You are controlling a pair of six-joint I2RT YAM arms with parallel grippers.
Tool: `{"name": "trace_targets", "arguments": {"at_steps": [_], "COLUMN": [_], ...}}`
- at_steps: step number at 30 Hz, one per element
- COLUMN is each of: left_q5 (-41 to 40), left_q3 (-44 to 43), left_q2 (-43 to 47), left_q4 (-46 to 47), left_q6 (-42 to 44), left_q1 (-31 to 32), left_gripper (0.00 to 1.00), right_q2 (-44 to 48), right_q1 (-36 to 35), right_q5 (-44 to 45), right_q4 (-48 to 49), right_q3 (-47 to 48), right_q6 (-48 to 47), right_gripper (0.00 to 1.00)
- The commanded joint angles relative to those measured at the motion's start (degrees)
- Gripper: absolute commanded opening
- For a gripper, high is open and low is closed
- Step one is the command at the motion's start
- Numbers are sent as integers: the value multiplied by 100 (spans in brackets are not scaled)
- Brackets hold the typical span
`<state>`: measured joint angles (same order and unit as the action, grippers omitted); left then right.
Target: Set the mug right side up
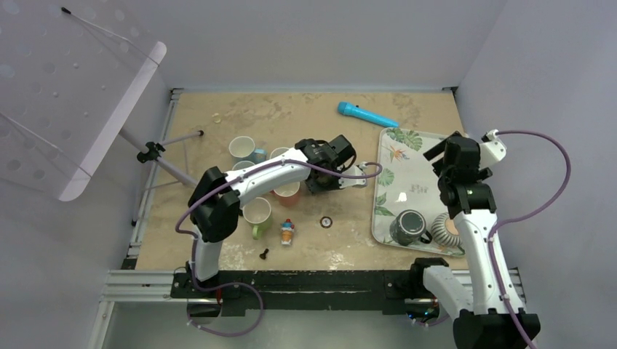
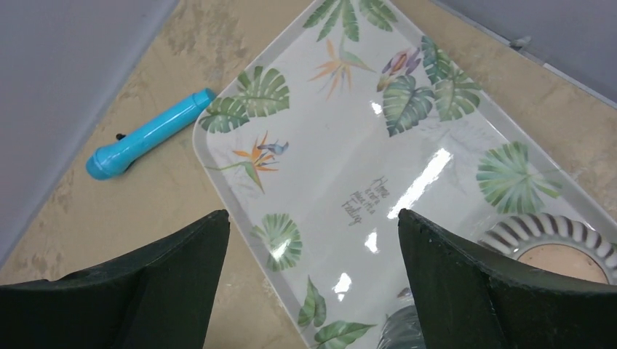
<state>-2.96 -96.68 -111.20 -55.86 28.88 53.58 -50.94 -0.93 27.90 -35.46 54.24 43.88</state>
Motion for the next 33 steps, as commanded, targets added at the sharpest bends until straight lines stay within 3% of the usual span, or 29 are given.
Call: {"name": "trace_targets", "arguments": {"at_steps": [1,6,14,18,21,27,33], "left_q5": [-420,-401,-155,55,230,809,570], "left_q3": [-285,-179,-108,-55,50,374,677], "left_q2": [-160,-432,-256,211,654,1617,2013], "left_q4": [163,175,133,42,-155,-387,-225], "left_q6": [402,543,521,379,205,108,185], "left_q1": [-19,-41,-79,-94,-94,-94,-94], "left_gripper": [0,0,41,54,59,63,64], "right_q2": [64,83,-2,-301,-387,-571,-1139], "right_q1": [345,1251,2753,3077,3366,4217,5193], "right_q5": [606,361,-195,80,443,740,-421], "right_q4": [-124,-39,-378,-995,-1613,-1654,-1516], "right_q3": [-95,-457,-622,-413,-423,-628,-1045], "right_q6": [339,377,698,1286,1864,2018,1553], "right_gripper": [90,94,98,98,95,93,93]}}
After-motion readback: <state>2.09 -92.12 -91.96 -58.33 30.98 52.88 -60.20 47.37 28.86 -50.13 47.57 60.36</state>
